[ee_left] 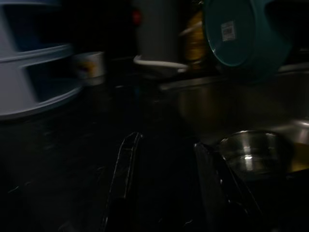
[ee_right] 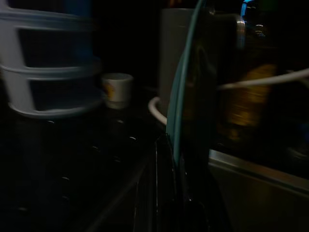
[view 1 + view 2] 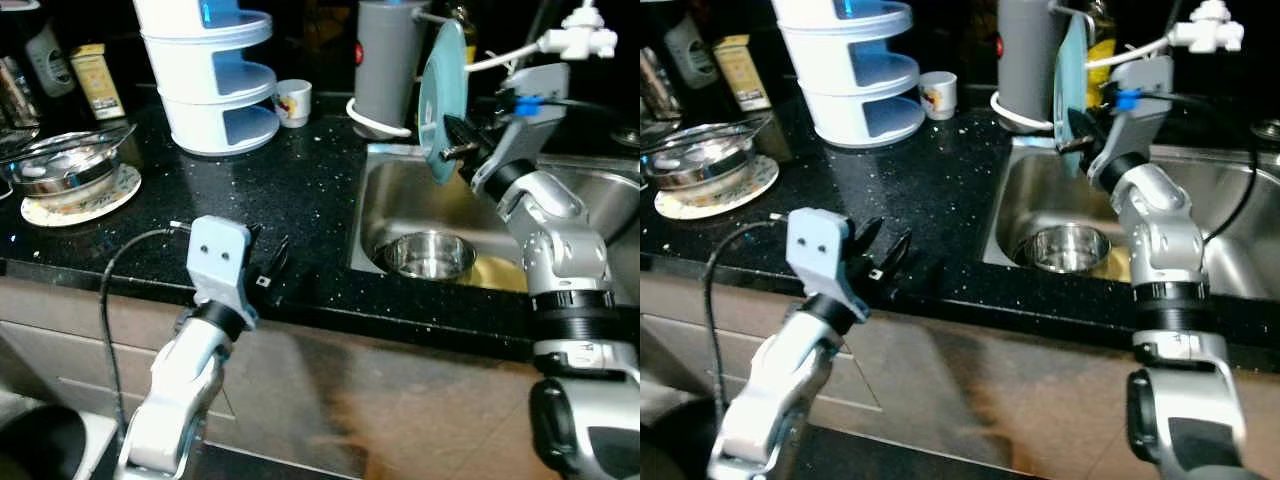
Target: Kitchen organization
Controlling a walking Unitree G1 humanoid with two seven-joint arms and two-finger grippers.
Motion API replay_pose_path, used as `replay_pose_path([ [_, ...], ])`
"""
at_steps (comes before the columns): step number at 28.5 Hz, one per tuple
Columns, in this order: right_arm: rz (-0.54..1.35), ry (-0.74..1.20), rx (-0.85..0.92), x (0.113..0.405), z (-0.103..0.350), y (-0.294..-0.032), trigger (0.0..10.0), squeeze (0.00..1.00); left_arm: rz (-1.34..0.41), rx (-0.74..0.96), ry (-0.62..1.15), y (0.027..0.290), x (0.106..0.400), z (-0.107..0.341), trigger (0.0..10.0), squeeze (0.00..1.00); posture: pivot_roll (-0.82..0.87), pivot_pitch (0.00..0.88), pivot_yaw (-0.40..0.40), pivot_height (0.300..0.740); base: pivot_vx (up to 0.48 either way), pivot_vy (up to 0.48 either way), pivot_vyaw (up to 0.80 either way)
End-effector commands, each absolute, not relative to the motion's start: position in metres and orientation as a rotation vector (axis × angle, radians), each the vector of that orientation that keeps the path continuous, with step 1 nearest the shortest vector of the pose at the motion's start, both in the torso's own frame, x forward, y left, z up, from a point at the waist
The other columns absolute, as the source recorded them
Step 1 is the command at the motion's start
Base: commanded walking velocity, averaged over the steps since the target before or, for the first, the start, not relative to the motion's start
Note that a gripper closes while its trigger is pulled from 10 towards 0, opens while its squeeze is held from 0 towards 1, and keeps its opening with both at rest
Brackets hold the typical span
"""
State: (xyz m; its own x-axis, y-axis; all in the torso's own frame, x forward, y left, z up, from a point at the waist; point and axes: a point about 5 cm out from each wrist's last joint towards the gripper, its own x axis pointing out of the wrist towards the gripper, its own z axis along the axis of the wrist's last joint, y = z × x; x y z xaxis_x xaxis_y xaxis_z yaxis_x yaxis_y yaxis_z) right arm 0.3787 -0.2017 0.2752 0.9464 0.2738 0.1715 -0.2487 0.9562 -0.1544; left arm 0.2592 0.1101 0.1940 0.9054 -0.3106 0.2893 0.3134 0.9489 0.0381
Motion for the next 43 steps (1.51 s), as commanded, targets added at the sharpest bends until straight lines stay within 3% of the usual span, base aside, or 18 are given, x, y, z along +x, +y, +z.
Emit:
replay_pose_path([
  [1, 0.243, -0.191, -0.283, 0.381, 0.28, -0.195, 10.0, 0.0, -0.316, 0.002, -0.304, 0.11, 0.259, 0.195, 10.0, 0.0, 0.06, 0.0, 0.009, 0.74, 0.0, 0.0, -0.77],
  [7, 0.288, -0.091, -0.589, 0.389, 0.262, -0.163, 10.0, 0.0, -0.308, 0.009, -0.302, 0.109, 0.259, 0.194, 10.0, 0.0, 0.06, 0.0, 0.007, 0.74, 0.0, 0.0, -0.77],
  [16, 0.376, 0.11, -0.813, 0.394, 0.226, -0.139, 10.0, 0.0, -0.302, 0.008, -0.298, 0.109, 0.26, 0.193, 10.0, 0.0, 0.06, 0.0, -0.001, 0.74, 0.0, 0.0, -0.68],
  [26, 0.465, 0.261, -0.943, 0.387, 0.197, -0.122, 10.0, 0.0, -0.299, 0.01, -0.295, 0.108, 0.259, 0.191, 10.0, 0.0, 0.06, 0.0, -0.006, 0.74, 0.0, 0.0, 0.0],
  [34, 0.574, 0.358, -0.912, 0.383, 0.19, -0.113, 10.0, 0.0, -0.299, 0.012, -0.292, 0.107, 0.259, 0.189, 10.0, 0.0, 0.06, 0.0, -0.011, 0.74, 0.0, 0.0, 0.0],
  [35, 0.571, 0.364, -0.894, 0.383, 0.189, -0.112, 10.0, 0.98, -0.299, 0.013, -0.292, 0.107, 0.259, 0.189, 10.0, 0.0, 0.06, 0.0, -0.013, 0.74, 0.0, 0.0, 0.0],
  [39, 0.569, 0.377, -0.852, 0.383, 0.188, -0.111, 10.0, 1.0, -0.298, 0.014, -0.292, 0.107, 0.259, 0.19, 10.0, 0.0, 0.06, 0.0, -0.011, 0.74, 0.0, 0.0, 0.0],
  [43, 0.533, 0.232, -0.657, 0.389, 0.209, -0.11, 10.0, 1.0, -0.291, 0.017, -0.291, 0.108, 0.259, 0.19, 10.0, 0.0, 0.06, 0.0, -0.006, 0.74, 0.0, 0.0, 0.0],
])
